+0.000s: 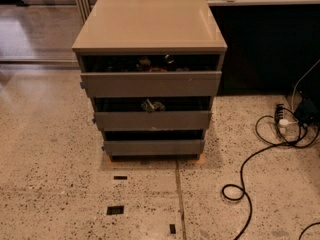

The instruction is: Place redbull can into top drawer

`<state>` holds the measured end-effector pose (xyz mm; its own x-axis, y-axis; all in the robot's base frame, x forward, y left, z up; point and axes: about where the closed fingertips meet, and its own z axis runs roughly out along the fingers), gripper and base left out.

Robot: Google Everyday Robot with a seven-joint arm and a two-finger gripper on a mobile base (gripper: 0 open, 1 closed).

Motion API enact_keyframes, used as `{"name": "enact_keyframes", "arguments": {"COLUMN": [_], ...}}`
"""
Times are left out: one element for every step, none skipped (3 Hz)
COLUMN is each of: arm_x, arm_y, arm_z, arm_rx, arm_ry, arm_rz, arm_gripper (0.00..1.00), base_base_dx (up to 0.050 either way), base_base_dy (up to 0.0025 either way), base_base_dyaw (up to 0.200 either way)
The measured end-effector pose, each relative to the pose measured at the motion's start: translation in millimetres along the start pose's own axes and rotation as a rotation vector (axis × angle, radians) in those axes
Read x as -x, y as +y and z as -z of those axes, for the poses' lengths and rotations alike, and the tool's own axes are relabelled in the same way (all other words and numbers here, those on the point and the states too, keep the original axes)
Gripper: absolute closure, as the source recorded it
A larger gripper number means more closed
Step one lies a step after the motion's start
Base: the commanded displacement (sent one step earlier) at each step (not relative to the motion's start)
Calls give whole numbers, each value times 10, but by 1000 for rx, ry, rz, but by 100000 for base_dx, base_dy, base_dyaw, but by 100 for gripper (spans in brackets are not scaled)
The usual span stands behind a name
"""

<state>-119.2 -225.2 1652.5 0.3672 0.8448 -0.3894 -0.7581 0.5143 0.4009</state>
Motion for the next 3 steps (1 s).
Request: {"name": "enact_keyframes", "arguments": {"arm_x": [-115,-164,-326], "arm_y": [165,118,141], "arm_z": [-59,-58,-200], "arm_rx": [35,10,23], "arm_ry": [27,21,40], "arm_rz": [112,26,-212], "arm_gripper": [0,0,0], "base_base_dx": [0,0,0], "base_base_dy": [0,0,0], "base_base_dyaw": [0,0,0]}}
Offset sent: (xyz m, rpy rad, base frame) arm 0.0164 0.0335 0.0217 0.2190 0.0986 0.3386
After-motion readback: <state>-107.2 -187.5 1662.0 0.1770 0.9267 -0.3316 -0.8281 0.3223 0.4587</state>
